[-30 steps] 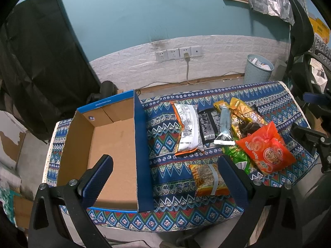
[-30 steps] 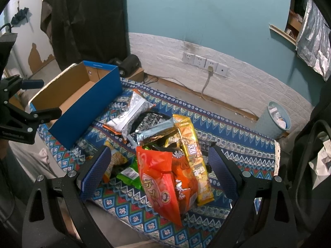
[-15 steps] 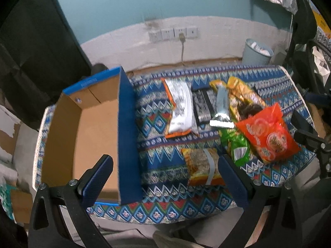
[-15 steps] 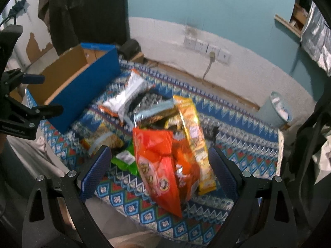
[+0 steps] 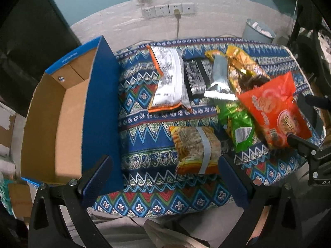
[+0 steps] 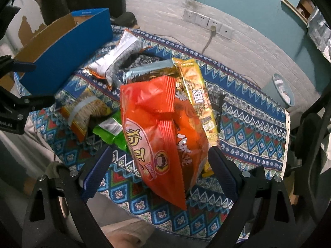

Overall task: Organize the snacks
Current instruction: 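Grasp the striped peanut bag with the left gripper while the right gripper grasps the orange chip bag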

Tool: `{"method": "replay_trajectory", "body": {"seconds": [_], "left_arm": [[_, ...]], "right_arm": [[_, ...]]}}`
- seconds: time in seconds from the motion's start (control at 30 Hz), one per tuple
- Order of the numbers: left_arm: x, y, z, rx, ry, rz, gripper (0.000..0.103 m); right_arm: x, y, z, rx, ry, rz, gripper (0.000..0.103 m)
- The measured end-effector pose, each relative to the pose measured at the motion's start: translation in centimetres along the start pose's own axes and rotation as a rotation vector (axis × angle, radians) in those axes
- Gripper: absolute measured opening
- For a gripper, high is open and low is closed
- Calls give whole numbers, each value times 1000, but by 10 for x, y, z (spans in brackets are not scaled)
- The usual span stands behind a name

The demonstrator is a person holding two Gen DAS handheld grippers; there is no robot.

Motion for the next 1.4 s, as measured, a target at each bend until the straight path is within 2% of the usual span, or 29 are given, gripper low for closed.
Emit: {"method": "replay_trajectory", "body": {"seconds": [0.27,0.53,0.63,0.77,0.9,1.07,1.23,1.4], "left_arm": [[2,17,3,21,-6,-35,102],[-2,43,6,41,-34,-75,102],[-5,52,9,52,-37,-84,102],[-14,58,14,70,-34,-78,102],[-23,67,22,78,-13,-86,102],[-22,83,26,101,-23,-118,102],[-19,86,27,181,-52,-101,82],[-16,86,27,243,-60,-75,67]], "right_arm": [[-2,21,-8,41,-34,-7,93],[-11,45,-7,161,-117,35,93],[-16,53,-2,180,-135,43,85],[-28,51,5,128,-109,63,71],[-39,41,11,34,-48,78,55],[-45,34,20,-78,46,74,44],[-48,27,22,-123,86,77,39],[-50,18,19,-150,99,90,35]]}}
Point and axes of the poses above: each gripper's, at about its wrist camera, not at the fingertips, and y roughly the way its jaws point, z to its right, x to its underside, the point moved 6 cm from there along y, roughly the way its jaws point, and after that the axes turned 13 degrees about y, right-handed, at the moved point
